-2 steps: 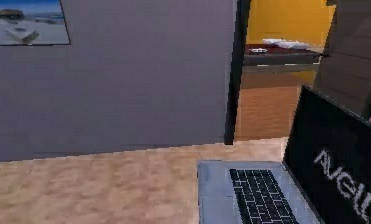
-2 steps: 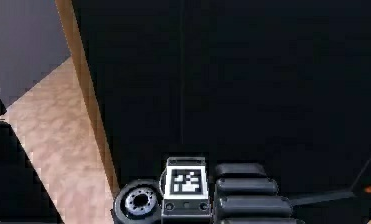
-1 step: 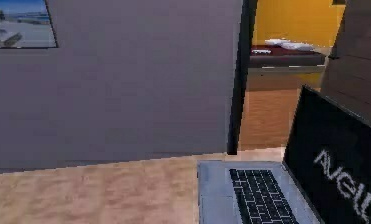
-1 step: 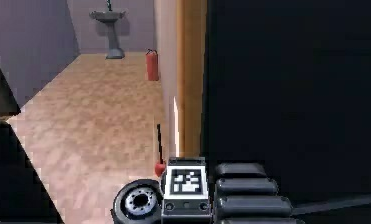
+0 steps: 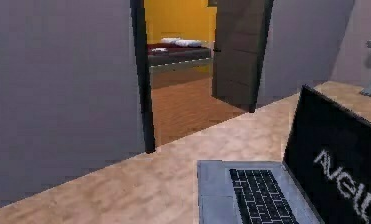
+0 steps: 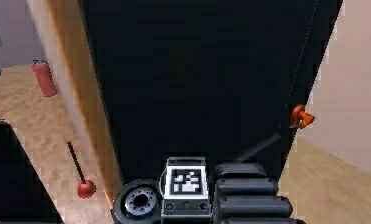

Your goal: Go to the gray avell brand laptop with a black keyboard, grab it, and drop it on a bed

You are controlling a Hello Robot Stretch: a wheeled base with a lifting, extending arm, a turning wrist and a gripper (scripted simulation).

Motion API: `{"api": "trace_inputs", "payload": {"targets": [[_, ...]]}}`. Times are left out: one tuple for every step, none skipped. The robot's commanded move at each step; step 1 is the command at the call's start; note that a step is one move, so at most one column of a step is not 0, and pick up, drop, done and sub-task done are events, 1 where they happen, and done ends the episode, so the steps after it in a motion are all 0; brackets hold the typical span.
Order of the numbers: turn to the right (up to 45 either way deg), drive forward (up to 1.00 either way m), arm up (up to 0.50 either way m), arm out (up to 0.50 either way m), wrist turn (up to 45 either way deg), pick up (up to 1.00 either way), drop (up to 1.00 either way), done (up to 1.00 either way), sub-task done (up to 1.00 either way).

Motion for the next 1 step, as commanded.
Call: {"api": "trace_inputs", "payload": {"targets": [[0.0,1.00,0.00,0.00,0.0,0.00,0.00,0.00,0.00]]}}
